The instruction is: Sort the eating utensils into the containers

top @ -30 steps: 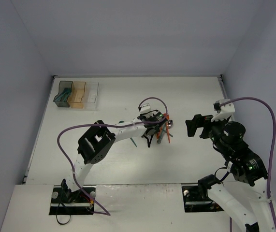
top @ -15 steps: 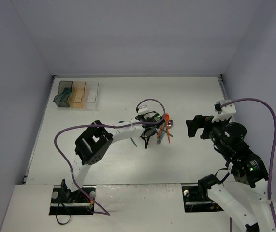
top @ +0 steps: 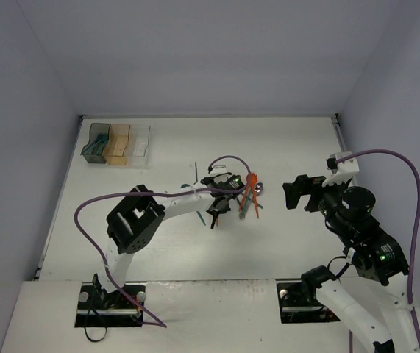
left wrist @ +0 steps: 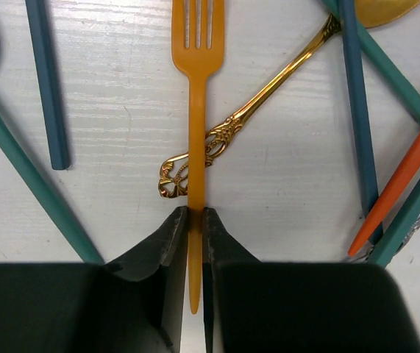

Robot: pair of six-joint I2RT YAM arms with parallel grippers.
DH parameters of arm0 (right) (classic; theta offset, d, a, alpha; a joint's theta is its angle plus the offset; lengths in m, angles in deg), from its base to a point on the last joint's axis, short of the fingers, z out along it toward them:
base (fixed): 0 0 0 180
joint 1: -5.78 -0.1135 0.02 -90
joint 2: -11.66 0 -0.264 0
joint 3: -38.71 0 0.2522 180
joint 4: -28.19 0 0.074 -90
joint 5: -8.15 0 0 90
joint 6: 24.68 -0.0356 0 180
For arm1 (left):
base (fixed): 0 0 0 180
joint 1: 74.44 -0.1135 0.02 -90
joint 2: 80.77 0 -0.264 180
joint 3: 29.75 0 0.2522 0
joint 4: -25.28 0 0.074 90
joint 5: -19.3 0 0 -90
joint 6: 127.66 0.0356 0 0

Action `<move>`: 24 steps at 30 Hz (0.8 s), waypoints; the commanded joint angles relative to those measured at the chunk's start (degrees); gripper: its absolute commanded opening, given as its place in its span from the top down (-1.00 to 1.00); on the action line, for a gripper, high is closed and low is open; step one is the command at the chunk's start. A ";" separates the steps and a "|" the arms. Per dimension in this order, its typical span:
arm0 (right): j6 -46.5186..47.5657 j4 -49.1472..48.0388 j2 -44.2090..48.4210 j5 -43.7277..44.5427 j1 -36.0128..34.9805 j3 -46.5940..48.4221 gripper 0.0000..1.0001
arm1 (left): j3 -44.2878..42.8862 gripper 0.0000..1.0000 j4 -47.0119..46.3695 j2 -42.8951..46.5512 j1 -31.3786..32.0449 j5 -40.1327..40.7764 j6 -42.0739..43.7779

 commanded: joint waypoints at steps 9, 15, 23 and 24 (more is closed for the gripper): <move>0.22 -3.01 -0.73 0.39 -0.55 1.67 -1.00 | -4.42 1.00 10.42 15.99 -3.04 -1.49 18.86; 0.48 -3.02 -1.66 0.67 -0.55 1.59 -1.00 | -5.37 1.00 14.91 22.62 -17.17 -6.86 32.80; 1.45 -3.02 -4.49 1.27 -0.55 1.88 -1.00 | -15.58 1.00 21.88 22.30 -42.49 -16.29 55.49; 1.58 -3.02 -4.95 1.40 -0.55 1.92 -1.00 | -17.00 1.00 22.53 20.89 -45.73 -16.29 57.34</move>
